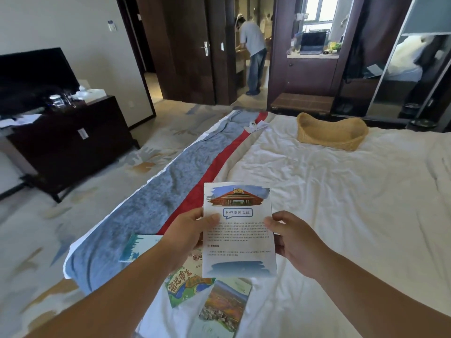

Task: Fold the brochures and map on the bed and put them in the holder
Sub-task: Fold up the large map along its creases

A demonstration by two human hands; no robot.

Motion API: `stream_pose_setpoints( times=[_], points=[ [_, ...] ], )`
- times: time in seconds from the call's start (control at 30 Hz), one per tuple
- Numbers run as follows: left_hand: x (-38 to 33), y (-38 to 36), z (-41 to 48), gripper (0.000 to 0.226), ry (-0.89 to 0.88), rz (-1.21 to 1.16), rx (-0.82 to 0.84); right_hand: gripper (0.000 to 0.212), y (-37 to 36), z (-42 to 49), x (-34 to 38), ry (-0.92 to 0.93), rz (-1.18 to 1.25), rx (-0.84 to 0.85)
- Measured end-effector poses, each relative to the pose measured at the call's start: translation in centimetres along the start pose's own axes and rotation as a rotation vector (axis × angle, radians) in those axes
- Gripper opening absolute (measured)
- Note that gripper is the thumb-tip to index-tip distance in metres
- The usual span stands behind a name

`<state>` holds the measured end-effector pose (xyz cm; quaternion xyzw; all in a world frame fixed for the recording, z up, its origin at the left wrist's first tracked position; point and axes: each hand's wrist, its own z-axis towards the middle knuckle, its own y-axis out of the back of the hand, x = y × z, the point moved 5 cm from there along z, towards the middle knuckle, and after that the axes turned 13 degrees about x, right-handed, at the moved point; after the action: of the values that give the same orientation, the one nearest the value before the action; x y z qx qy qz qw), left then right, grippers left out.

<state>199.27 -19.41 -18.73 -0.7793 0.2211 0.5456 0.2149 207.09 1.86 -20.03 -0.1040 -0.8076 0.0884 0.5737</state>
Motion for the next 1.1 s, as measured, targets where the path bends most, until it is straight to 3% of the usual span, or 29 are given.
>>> stream_pose_setpoints(
  times=[0.17, 0.33, 0.47, 0.57, 0.87, 1.1],
  points=[
    [1.1, 0.5, -0.8, 0.018, -0.019, -0.001, -0.029, 0.012, -0.1, 0.9, -0.8, -0.063, -0.024, 0.062],
    [1.9, 2.2, -1.1, 0.014, -0.040, 0.003, -0.088, 0.025, -1.4, 2.3, -1.2, -0.095, -0.029, 0.148],
    [3.2, 3.9, -1.0, 0.010, -0.004, 0.006, -0.058, 0.021, -2.4, 3.7, -2.1, -0.106, -0.032, 0.127],
    [4.3, 5.9, -0.5, 0.012, 0.056, -0.007, 0.009, 0.010, -3.4, 5.0, -3.3, -0.147, -0.054, 0.071],
    [7.1, 14.7, 2.8, 0.021, 0.119, 0.044, 0.136, 0.008, -9.0, 10.4, -7.5, -0.233, -0.031, -0.077],
    [11.8, 19.2, 4.6, 0.026, 0.293, 0.020, 0.389, 0.006, -11.9, 13.3, -13.1, -0.350, -0.061, -0.128]
  ],
)
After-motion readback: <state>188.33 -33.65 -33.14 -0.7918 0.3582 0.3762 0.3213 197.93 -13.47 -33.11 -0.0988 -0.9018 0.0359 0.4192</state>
